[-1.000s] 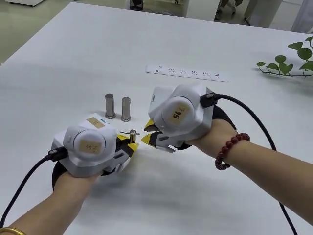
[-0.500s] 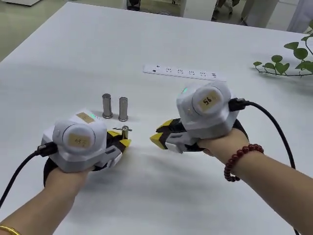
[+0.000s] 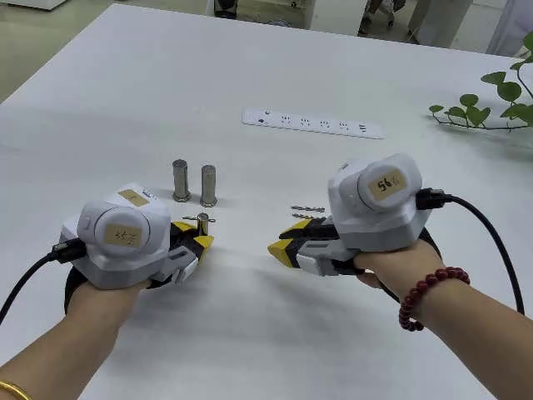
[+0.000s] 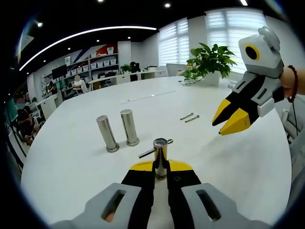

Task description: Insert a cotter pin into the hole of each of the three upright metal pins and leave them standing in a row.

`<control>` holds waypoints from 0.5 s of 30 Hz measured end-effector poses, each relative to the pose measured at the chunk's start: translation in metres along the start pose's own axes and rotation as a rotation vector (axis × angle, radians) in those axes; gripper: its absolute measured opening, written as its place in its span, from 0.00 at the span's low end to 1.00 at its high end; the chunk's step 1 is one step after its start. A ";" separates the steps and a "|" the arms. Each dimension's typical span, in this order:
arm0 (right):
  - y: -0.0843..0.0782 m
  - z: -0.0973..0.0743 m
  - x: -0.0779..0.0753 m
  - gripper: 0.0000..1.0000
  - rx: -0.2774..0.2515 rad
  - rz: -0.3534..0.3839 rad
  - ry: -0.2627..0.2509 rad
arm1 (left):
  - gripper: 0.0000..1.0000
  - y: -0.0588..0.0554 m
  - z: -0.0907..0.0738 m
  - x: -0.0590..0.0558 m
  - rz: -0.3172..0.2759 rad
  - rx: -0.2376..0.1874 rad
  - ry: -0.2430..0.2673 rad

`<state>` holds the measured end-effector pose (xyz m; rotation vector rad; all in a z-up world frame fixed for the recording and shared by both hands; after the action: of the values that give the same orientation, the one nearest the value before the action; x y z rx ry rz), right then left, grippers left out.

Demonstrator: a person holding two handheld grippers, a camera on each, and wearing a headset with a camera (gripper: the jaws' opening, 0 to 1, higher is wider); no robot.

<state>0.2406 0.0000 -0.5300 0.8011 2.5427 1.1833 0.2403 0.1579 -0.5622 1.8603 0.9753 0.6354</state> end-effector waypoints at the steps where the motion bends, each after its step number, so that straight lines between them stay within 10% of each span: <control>1: 0.000 -0.001 0.000 0.09 -0.003 0.005 -0.002 | 0.06 0.000 0.000 0.000 -0.002 -0.001 0.001; 15: -0.004 -0.002 0.002 0.09 -0.006 0.033 -0.001 | 0.18 -0.010 0.001 0.000 -0.008 0.052 0.008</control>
<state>0.2369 -0.0022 -0.5315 0.8452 2.5336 1.1997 0.2379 0.1599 -0.5717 1.9001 1.0125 0.6180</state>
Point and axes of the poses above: the centre of the closed fingertips' face, and the gripper's own axes: z roughly forward along the fingers, x roughly to its left, y roughly out of its top, the point moved 6 cm from there along -z, roughly backward along the fingers, and after that the axes turned 1 degree about z, right-handed, at the moved point
